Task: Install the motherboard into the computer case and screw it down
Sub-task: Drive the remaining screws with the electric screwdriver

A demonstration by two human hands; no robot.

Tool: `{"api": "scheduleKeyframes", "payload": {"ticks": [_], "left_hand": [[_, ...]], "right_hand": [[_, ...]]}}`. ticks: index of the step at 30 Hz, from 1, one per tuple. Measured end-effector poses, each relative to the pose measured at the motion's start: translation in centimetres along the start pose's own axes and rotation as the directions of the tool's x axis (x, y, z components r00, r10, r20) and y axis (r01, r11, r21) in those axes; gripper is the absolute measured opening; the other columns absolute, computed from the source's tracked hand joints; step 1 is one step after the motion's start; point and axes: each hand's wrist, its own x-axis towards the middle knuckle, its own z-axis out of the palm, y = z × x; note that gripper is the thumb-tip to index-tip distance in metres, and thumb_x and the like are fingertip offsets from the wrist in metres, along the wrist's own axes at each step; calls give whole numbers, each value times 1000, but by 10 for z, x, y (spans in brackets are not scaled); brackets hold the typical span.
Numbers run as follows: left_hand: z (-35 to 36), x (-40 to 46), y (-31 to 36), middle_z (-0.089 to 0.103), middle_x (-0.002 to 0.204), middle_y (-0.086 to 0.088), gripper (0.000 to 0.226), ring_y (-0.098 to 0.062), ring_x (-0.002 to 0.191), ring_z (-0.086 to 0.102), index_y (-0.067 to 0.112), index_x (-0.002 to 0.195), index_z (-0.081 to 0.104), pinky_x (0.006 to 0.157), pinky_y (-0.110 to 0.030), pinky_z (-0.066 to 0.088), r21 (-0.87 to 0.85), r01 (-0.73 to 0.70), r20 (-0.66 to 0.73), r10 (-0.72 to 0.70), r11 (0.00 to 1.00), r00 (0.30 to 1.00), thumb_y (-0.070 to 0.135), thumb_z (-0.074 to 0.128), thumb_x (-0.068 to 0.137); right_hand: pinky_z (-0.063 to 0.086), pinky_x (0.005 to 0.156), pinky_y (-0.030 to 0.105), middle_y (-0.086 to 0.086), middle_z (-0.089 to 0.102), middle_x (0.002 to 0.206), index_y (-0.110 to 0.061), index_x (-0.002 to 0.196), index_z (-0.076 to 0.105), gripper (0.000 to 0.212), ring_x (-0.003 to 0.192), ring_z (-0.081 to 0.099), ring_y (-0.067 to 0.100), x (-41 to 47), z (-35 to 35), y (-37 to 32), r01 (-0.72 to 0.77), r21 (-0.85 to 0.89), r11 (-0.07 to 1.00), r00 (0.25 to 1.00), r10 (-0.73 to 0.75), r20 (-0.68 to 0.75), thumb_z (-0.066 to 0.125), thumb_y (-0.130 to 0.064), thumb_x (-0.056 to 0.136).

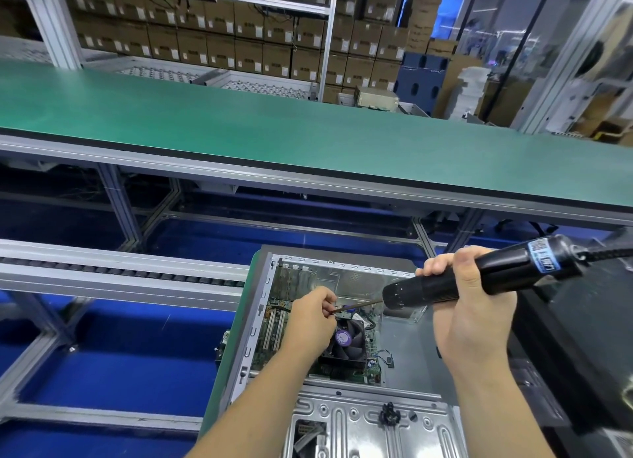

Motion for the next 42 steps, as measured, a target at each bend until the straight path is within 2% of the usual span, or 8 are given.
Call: {"api": "scheduleKeyframes", "payload": {"ticks": [15,20,25,29,32,36,39,42], "left_hand": [[0,0,-2,57,77,10,33,-1,63,48,23,86,60,62,-8,43,22,-24,-12,24,999,1000,-9,55,81],[1,-3,2,56,87,9,32,-12,83,54,21,102,58,79,-33,54,241,-96,56,85,966,995,-7,51,86],[-1,-5,4,61,87,-4,33,-28,81,56,17,97,51,68,-44,51,447,-183,84,163,875,983,-10,48,79],[-13,0,5,60,81,-6,27,-32,75,57,17,94,49,58,-36,37,628,-218,57,235,748,970,-5,52,80],[-23,12,4,63,80,-5,25,-31,71,59,17,91,44,57,-34,37,658,-157,6,203,737,979,-5,51,81],[-23,31,-7,65,84,-4,24,-27,75,60,12,93,54,58,-34,41,505,30,-130,42,863,991,-7,45,81],[-19,42,-21,63,82,-8,18,-22,75,52,-1,88,55,65,-41,43,38,193,-184,-183,981,966,9,40,89],[-12,49,-21,60,84,-16,40,-23,79,52,-2,83,58,76,-42,47,-352,281,-184,-361,893,914,24,33,101]], "right_hand": [[50,81,47,3,61,70,-21,83,62,22,69,61,21,-3,4,-4,7,-30,1000,998,-6,61,79,-32,76],[54,77,44,11,60,72,-24,80,66,43,69,62,27,-5,10,-3,-2,-115,993,991,18,135,94,-50,61],[52,84,56,24,60,81,-22,82,65,50,78,61,38,-8,18,6,4,-212,977,969,48,240,93,-56,60],[55,77,44,10,66,74,-26,81,64,26,73,64,28,-4,28,17,17,-201,980,946,49,319,85,-31,68],[55,73,27,0,68,72,-28,79,64,18,71,66,17,1,41,31,37,-174,984,931,29,365,80,-26,72],[53,66,18,-10,67,67,-39,72,67,18,63,63,4,9,64,58,28,-189,981,907,55,418,79,-26,72],[56,64,24,-5,65,61,-40,69,66,15,58,60,10,13,71,84,-18,-240,971,893,123,432,79,-34,72],[57,63,29,-4,65,62,-41,71,67,15,58,60,12,16,73,108,-66,-261,963,871,183,456,81,-37,72]]}}
